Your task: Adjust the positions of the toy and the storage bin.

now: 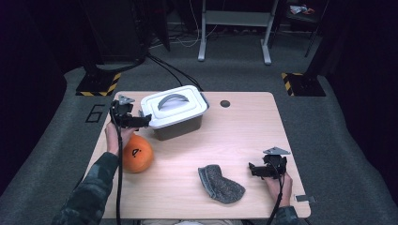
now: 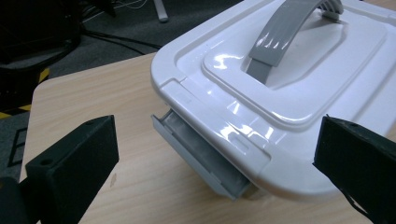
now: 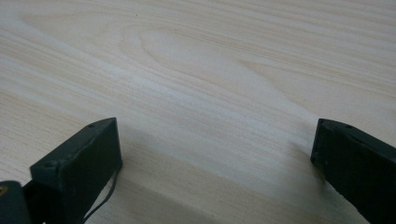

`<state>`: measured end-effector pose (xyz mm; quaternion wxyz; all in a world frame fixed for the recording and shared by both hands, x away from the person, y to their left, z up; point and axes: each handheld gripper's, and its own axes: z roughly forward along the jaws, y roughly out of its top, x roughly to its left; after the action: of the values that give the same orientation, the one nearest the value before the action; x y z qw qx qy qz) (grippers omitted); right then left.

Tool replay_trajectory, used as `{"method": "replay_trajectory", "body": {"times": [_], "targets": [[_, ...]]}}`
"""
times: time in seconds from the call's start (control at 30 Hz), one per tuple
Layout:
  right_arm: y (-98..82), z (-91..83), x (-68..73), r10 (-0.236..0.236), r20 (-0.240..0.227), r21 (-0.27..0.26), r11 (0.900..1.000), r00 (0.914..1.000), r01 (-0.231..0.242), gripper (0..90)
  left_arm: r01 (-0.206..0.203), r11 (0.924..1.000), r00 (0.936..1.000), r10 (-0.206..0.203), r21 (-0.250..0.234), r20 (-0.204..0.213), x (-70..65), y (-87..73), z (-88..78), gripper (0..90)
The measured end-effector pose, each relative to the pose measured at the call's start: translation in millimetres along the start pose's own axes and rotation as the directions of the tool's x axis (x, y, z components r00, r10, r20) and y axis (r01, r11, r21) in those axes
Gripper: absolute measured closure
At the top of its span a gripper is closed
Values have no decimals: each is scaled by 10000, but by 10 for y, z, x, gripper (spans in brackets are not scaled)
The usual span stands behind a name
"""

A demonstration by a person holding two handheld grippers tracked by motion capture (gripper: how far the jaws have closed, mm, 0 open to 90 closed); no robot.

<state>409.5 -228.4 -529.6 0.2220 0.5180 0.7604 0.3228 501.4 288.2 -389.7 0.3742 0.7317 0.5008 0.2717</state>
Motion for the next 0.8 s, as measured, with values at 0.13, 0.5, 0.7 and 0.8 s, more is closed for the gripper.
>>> {"method": "replay_trajectory", "body": {"times": [0.13, 0.5, 0.7, 0.8], "targets": [[0, 0, 0, -1, 0, 0, 10000, 10000, 1, 8, -360, 9988, 9992, 365, 334, -146, -24, 35, 108, 0], [1, 1, 0, -3, -6, -2, 10000, 10000, 3, 8, -76, 9996, 9990, 64, 265, 433, -32, 21, 344, 0], [1, 1, 0, -4, -7, -1, 10000, 10000, 4, 8, -101, 9976, 9968, 46, 687, 798, -20, 20, 373, 39], [1, 0, 0, -3, -4, -1, 10000, 10000, 3, 8, -210, 9951, 9924, 91, 963, 1224, 8, 38, 361, 81]]}}
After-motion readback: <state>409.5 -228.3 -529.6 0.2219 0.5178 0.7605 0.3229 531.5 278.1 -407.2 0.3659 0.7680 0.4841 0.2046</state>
